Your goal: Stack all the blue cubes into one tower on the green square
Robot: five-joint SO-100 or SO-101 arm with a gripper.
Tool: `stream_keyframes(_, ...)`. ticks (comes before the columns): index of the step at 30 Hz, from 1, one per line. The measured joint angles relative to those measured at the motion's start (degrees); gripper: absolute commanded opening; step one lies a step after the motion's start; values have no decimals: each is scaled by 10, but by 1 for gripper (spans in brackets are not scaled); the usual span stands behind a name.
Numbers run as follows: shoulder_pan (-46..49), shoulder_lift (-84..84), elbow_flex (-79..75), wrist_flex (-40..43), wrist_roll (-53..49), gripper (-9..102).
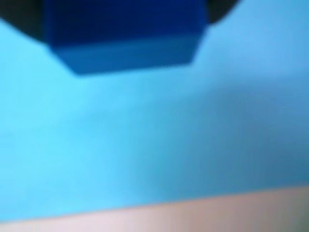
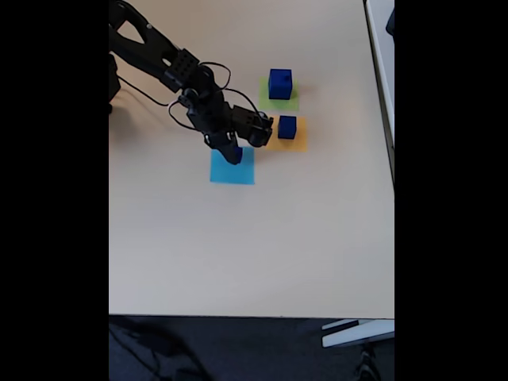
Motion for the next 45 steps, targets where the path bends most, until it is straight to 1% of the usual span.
stream_keyframes(8,-1,0,19,-27,0,3)
stream_keyframes(17,4,0,33,-37,0,3)
stream_keyframes(45,11,0,33,-39,0,7)
